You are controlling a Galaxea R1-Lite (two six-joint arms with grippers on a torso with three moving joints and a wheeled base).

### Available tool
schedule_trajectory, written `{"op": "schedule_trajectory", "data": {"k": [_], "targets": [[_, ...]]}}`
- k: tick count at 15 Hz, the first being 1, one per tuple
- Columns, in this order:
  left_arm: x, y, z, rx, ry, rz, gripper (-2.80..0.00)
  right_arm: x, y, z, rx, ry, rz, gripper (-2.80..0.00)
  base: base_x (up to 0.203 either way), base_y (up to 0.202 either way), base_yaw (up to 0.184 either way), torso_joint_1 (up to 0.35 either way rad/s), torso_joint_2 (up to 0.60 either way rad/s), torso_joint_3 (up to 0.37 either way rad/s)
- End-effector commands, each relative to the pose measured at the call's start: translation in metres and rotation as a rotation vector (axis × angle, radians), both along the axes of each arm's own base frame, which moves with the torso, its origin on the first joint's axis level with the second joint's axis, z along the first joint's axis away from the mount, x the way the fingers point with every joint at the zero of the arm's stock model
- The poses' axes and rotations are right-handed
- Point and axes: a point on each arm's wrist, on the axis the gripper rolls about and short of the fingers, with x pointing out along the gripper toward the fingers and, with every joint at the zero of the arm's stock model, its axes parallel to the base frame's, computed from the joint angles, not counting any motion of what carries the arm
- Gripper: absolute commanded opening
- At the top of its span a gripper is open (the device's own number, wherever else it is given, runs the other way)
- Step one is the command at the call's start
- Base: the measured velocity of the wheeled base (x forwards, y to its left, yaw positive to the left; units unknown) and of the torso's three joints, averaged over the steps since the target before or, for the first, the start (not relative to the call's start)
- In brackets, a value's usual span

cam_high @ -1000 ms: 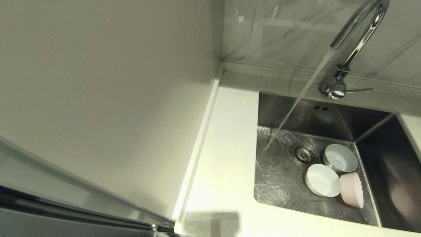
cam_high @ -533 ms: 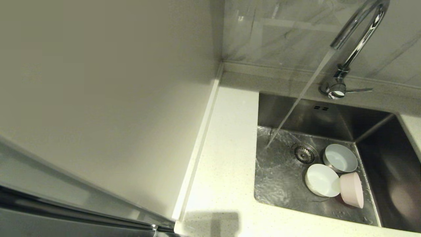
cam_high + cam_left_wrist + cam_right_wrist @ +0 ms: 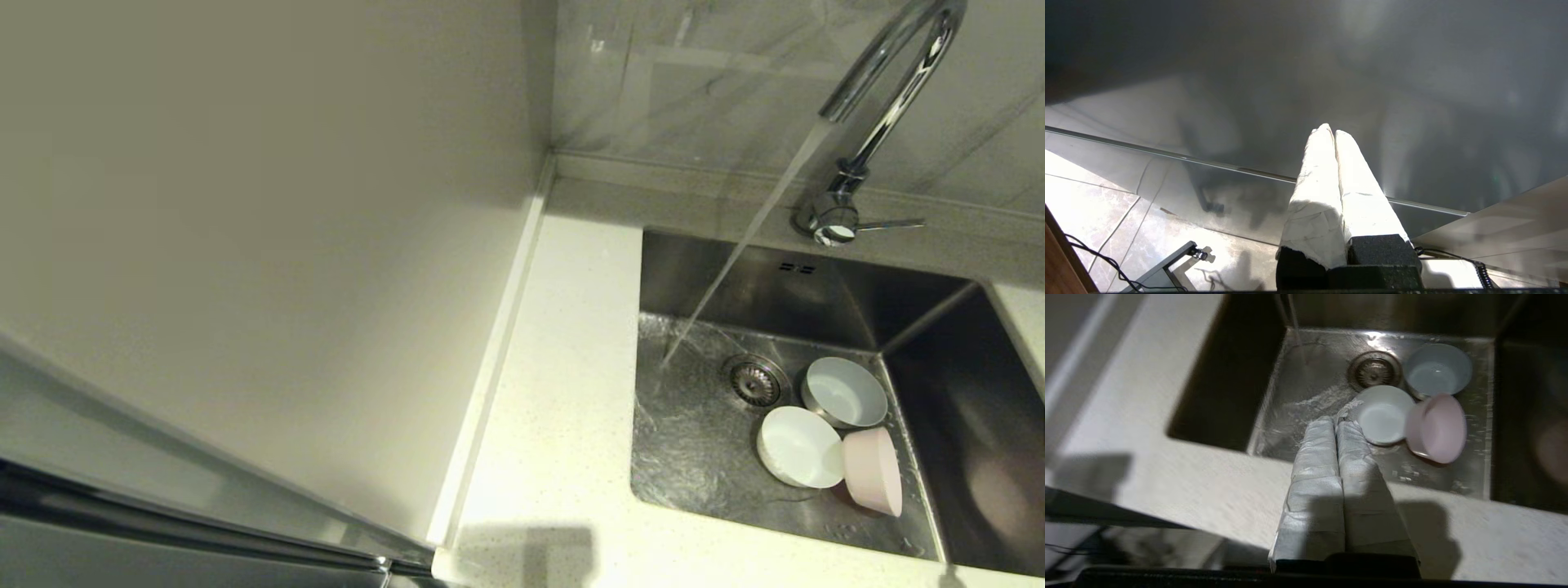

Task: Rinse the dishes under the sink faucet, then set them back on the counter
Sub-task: Turn off the faucet

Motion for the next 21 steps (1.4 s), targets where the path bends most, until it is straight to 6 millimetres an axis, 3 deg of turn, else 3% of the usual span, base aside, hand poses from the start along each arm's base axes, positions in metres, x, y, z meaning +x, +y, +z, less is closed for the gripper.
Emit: {"op": "schedule_trajectory", "data": {"k": [1,3,5,8,13,18,21], "targets": [[0.0,0.0,0.0,0.0,-0.004,0.0,-2.8,0.059,0.001,0.036,0.117,0.187,0.006,-2.8,0.0,0.0,0.0,0.0,0.0,0.0],[0.0,0.0,0.0,0.0,-0.004,0.001,-2.8,0.114,0.002,0.047,0.215,0.257,0.005,-2.8,0.0,0.0,0.0,0.0,0.0,0.0],[0.0,0.0,0.0,-0.001,-0.003,0.001,-2.8,0.168,0.002,0.042,0.311,0.269,-0.003,-2.8,0.0,0.0,0.0,0.0,0.0,0.0],[0.0,0.0,0.0,0.0,-0.003,0.0,-2.8,0.221,-0.001,0.032,0.391,0.138,0.002,-2.8,0.0,0.0,0.0,0.0,0.0,0.0],[0.0,0.0,0.0,-0.001,-0.003,0.001,-2.8,0.239,-0.022,0.049,0.382,-0.091,-0.067,-2.8,0.0,0.0,0.0,0.0,0.0,0.0],[0.0,0.0,0.0,0.0,-0.005,0.0,-2.8,0.25,-0.029,0.043,0.295,-0.142,-0.125,-2.8,0.0,0.0,0.0,0.0,0.0,0.0],[0.0,0.0,0.0,-0.001,-0.003,0.0,-2.8,0.268,-0.035,0.039,0.283,-0.174,-0.139,-2.8,0.0,0.0,0.0,0.0,0.0,0.0]]}}
